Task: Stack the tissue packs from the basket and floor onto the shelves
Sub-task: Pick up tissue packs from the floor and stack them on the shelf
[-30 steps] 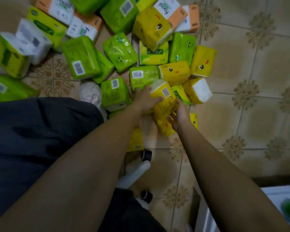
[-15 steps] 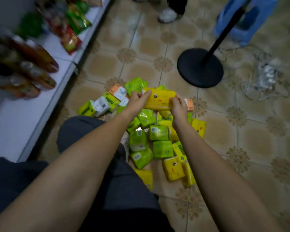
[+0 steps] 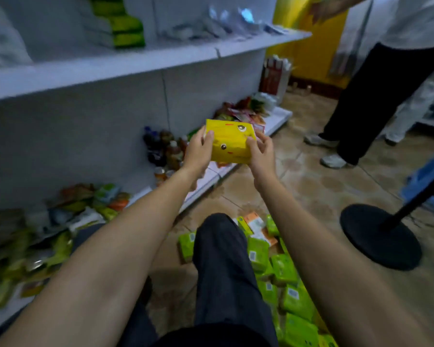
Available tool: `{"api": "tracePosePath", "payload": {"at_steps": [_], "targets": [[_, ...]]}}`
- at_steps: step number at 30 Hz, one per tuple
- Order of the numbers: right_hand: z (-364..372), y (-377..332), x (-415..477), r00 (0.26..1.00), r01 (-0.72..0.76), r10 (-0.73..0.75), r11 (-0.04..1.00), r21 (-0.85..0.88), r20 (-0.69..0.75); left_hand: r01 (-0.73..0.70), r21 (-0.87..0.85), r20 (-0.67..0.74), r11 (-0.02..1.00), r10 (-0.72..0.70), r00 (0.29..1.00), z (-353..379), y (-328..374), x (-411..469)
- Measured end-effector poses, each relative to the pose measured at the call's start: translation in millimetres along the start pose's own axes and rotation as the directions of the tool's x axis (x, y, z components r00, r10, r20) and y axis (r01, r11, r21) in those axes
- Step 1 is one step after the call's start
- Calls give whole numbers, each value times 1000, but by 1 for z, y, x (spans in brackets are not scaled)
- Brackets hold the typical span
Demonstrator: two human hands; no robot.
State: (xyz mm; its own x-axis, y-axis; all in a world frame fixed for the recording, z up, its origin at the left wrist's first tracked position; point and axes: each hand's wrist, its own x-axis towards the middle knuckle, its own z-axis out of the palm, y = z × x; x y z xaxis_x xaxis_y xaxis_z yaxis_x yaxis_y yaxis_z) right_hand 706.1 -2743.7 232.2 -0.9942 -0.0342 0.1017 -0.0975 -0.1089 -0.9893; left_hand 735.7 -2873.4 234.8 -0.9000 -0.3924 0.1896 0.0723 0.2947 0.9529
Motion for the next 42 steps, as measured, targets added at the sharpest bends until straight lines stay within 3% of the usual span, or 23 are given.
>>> {"api": "tracePosePath", "payload": {"at_steps": [4,8,10,13,17,20,23,30,34,38,40,42], "targets": [[93,-35,-17,969,152,-159,987,50,191,-55,4,-237,998,54,970,-101,26,2],[174,-68,-47,872,335,-311,942,4,378,-105,45,-410,993,114,905,-198,62,-19],[211,-83,-63,798,415,-381,909,31,467,-123,231,-456,965,219,863,-245,77,-34],[263,-100,-88,670,511,-462,855,91,582,-21,459,-484,888,270,832,-307,92,-54],[335,-120,-126,497,562,-482,812,155,721,108,545,-586,832,285,758,-384,95,-77],[386,-132,-146,389,626,-547,747,224,741,178,568,-660,804,314,683,-434,96,-87],[435,-142,-154,361,633,-569,731,255,738,231,568,-705,790,323,631,-481,99,-86],[547,-162,-152,367,554,-558,774,307,745,334,583,-740,741,315,594,-588,110,-38],[610,-166,-150,366,520,-545,792,320,754,357,581,-728,732,270,631,-630,109,-15],[650,-154,-150,364,582,-566,758,295,739,308,564,-692,766,235,683,-646,92,-14],[657,-146,-153,394,606,-578,748,271,714,339,654,-673,676,317,668,-651,79,-17],[661,-138,-156,417,697,-659,674,246,626,389,782,-612,488,478,630,-653,67,-20]]}}
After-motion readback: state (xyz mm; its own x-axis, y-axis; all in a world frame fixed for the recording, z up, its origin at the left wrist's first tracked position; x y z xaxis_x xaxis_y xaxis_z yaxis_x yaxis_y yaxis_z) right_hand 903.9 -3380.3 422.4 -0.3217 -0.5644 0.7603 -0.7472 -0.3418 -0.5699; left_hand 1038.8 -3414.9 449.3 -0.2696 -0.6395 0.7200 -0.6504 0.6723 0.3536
